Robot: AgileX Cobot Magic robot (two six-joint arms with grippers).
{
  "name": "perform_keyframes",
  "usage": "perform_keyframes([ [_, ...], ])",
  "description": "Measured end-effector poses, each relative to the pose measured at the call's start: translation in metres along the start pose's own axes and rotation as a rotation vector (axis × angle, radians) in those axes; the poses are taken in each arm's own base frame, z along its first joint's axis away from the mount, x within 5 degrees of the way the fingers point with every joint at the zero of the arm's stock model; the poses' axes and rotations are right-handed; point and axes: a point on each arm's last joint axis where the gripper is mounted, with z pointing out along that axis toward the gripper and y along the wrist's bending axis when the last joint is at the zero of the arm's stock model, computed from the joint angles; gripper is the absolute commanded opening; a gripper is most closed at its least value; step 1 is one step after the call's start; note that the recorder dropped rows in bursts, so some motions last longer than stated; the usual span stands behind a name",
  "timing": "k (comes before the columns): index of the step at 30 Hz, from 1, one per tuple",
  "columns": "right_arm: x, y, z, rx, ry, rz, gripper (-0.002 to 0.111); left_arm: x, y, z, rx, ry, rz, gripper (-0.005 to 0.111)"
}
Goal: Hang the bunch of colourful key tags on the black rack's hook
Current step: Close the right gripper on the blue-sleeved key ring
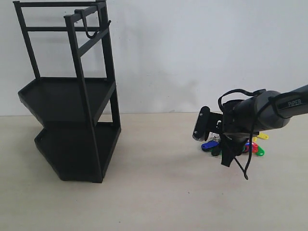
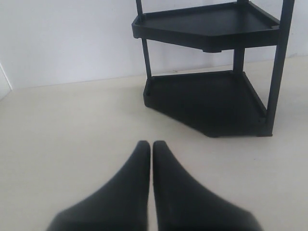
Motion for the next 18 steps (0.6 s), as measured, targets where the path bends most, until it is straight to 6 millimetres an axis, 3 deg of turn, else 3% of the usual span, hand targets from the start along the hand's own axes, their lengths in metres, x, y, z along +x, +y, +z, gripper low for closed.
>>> perform_keyframes([
  [16,0.0011,0.0052,0.0046,-0.022,0.012,0.002,0.054,0.0,0.0,0.0,0.0,0.0,0.0,0.004],
  [18,0.0011,0.0052,0.0046,-0.022,0.012,0.002,0.047,0.0,0.0,0.0,0.0,0.0,0.0,0.004],
])
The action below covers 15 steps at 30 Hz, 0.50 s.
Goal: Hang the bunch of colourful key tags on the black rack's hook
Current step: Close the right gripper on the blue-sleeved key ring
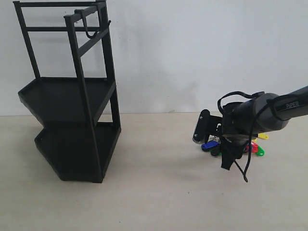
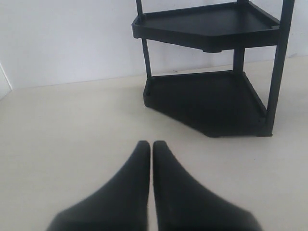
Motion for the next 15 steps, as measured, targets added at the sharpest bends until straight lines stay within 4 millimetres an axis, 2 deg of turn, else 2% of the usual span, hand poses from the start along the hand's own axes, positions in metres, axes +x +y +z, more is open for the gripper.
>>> perform_keyframes([
  [2,0.001,0.0,0.0,0.0,0.001,0.001,0.035,0.0,0.0,0.0,0.0,0.0,0.0,0.004],
  [6,0.001,0.0,0.0,0.002,0.008,-0.001,-0.001,0.0,0.0,0.0,0.0,0.0,0.0,0.004],
  [15,0.012,-0.003,-0.001,0.025,0.127,0.042,0.0,0.0,0.0,0.0,0.0,0.0,0.0,0.004],
])
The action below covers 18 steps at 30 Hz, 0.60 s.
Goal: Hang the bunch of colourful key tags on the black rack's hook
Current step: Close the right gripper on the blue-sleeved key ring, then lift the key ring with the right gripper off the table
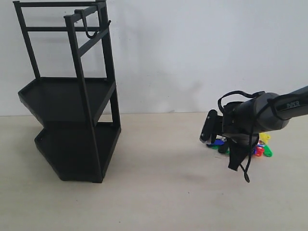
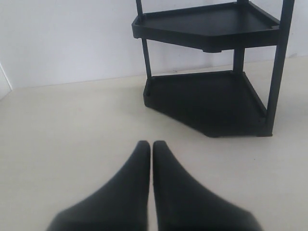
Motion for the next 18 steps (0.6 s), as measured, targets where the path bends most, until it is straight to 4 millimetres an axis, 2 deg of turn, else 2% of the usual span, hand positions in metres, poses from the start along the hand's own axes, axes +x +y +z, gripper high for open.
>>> perform_keyframes([
  [2,0.0,-0.006,-0.008,-0.002,-0.005,0.104,0.0,0.0,0.0,0.0,0.0,0.0,0.0,0.004],
  [5,-0.001,-0.026,-0.036,-0.042,-0.064,0.305,0.0,0.0,0.0,0.0,0.0,0.0,0.0,0.004],
  [8,-0.003,-0.037,-0.067,-0.176,-0.13,0.522,0.0,0.0,0.0,0.0,0.0,0.0,0.0,0.004],
  [10,-0.005,-0.036,-0.084,-0.308,-0.163,0.601,0.0,0.0,0.0,0.0,0.0,0.0,0.0,0.004],
  [18,-0.015,-0.032,-0.119,-0.632,-0.232,0.839,0.0,0.0,0.0,0.0,0.0,0.0,0.0,0.004],
])
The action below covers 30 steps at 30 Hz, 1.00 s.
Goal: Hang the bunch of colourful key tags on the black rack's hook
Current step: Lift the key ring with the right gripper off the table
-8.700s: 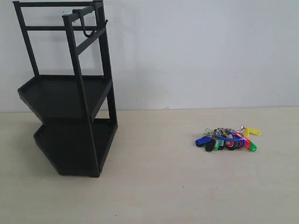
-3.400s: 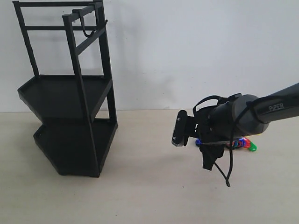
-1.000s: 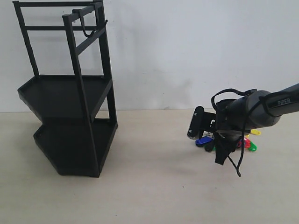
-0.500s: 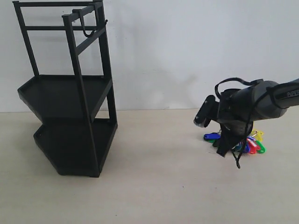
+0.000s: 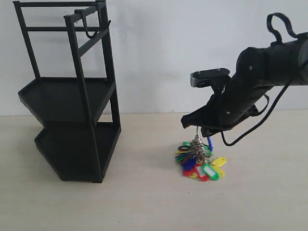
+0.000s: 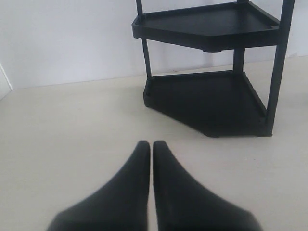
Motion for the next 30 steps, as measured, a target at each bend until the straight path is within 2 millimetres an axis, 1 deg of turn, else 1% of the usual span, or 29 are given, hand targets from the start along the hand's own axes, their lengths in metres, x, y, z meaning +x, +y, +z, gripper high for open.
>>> perform_keyframes([
  [5,-0.002,0.012,-0.008,-0.129,-0.007,0.101,0.0,0.0,0.0,0.0,0.0,0.0,0.0,0.004],
  [7,-0.003,0.014,-0.013,-0.174,-0.011,0.128,0.0,0.0,0.0,0.0,0.0,0.0,0.0,0.004],
  [10,-0.006,0.013,-0.027,-0.242,-0.026,0.133,0.0,0.0,0.0,0.0,0.0,0.0,0.0,0.004],
  [13,-0.01,0.007,-0.046,-0.291,-0.056,0.146,0.0,0.0,0.0,0.0,0.0,0.0,0.0,0.004],
  [17,-0.014,-0.004,-0.079,-0.32,-0.122,0.138,0.0,0.0,0.0,0.0,0.0,0.0,0.0,0.004],
  [20,-0.013,-0.005,-0.107,-0.364,-0.156,0.048,0.0,0.0,0.0,0.0,0.0,0.0,0.0,0.004],
  [25,-0.006,0.006,-0.158,-0.489,-0.206,-0.094,0.0,0.0,0.0,0.0,0.0,0.0,0.0,0.004],
  [30,0.004,0.019,-0.205,-0.531,-0.273,-0.181,0.0,0.0,0.0,0.0,0.0,0.0,0.0,0.004],
])
